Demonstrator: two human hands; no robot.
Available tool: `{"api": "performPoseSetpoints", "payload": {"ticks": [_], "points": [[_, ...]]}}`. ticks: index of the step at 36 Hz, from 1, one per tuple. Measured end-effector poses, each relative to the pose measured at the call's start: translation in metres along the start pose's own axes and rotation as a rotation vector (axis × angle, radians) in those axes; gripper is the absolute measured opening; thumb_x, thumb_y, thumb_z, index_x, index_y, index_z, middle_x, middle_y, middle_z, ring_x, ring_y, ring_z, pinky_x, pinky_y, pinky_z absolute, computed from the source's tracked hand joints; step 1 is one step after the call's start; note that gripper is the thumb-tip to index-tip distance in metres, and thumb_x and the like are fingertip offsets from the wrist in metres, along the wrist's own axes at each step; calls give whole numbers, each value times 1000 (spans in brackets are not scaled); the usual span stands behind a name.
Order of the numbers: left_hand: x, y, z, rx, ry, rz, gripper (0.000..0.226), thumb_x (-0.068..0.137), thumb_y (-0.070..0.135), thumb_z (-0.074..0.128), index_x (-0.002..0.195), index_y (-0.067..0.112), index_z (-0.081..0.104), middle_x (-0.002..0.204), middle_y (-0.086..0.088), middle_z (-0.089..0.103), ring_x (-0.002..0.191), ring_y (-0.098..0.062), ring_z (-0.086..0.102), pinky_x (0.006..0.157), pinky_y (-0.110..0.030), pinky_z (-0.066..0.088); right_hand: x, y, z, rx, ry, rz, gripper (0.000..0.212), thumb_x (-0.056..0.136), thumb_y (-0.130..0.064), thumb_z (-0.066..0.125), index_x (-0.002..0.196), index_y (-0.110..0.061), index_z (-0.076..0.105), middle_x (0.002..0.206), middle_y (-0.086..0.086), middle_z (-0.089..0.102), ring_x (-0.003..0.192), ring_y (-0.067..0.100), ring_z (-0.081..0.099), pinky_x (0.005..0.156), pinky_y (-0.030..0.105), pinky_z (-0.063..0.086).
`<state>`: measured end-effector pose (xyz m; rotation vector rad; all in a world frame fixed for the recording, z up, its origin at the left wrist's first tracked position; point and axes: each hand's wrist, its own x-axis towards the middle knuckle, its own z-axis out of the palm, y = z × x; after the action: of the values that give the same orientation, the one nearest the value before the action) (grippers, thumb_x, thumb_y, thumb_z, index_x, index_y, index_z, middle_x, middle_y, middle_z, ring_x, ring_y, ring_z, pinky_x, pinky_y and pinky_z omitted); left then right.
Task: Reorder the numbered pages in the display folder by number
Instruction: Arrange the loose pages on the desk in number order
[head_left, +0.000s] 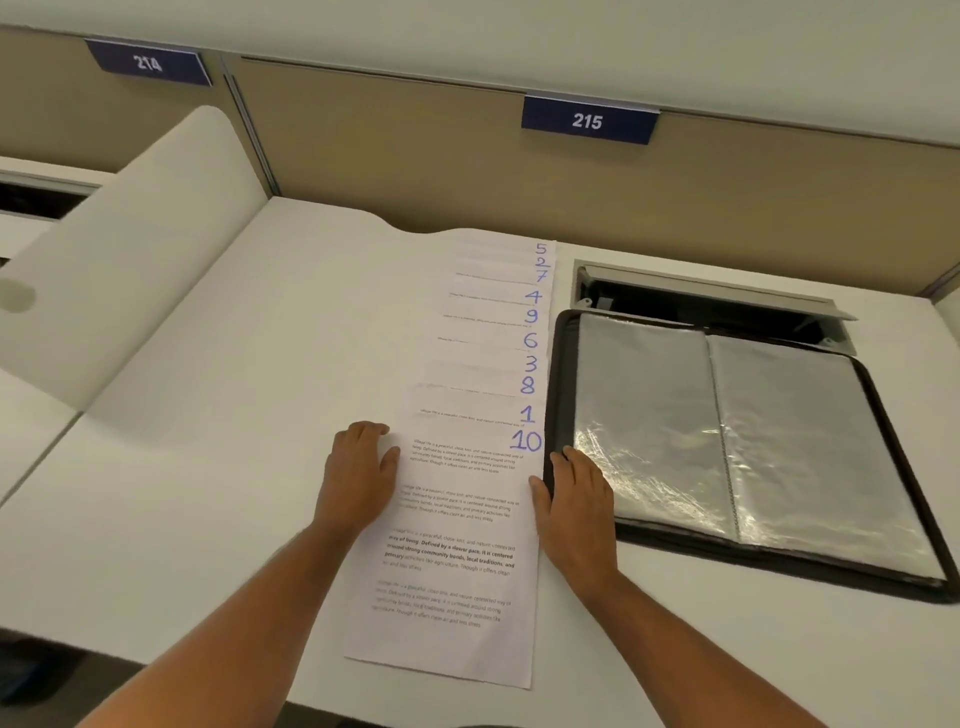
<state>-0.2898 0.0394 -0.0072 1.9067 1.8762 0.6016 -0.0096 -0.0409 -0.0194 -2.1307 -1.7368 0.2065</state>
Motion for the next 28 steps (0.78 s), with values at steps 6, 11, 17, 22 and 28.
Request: {"api": "performPoseSetpoints", "payload": {"ticks": [6, 11, 17, 22, 28], "points": [[27, -19, -9, -4, -75, 69, 34, 99, 25, 58, 130, 13, 58, 128, -3, 55, 119, -25, 48, 100, -42, 45, 15, -22, 2, 2, 66, 115, 39, 103, -39, 54, 131, -12, 58, 132, 5, 60, 123, 23, 54, 106, 41, 45], [52, -32, -14, -30, -148, 156, 34, 98, 25, 58, 130, 13, 58, 123, -3, 55, 115, -24, 50, 97, -41, 47, 32, -35, 6, -5, 129, 172, 34, 103, -38, 55, 125, -12, 59, 124, 4, 63, 116, 23, 58, 102, 43, 49], [78, -30, -18, -65, -226, 211, 34, 99, 25, 57, 131, 13, 57, 124, -3, 55, 116, -23, 51, 96, -40, 47, 43, -49, 5, -18, 125, 162, 23, 104, -32, 53, 118, -14, 58, 118, 2, 64, 105, 21, 60, 93, 41, 51], [92, -23, -16, -77, -251, 257, 32, 99, 23, 57, 129, 12, 59, 123, -4, 57, 114, -24, 53, 95, -40, 48, 47, -60, -4, -27, 35, 147, 23, 103, -27, 53, 120, -12, 58, 120, 4, 63, 103, 23, 59, 89, 39, 49], [105, -5, -13, -85, -235, 318, 29, 98, 19, 59, 126, 12, 61, 119, -5, 57, 112, -24, 55, 92, -41, 51, 68, -64, -16, -28, -89, 159, 35, 105, -23, 52, 137, -9, 55, 135, 9, 59, 117, 28, 57, 99, 39, 46]]}}
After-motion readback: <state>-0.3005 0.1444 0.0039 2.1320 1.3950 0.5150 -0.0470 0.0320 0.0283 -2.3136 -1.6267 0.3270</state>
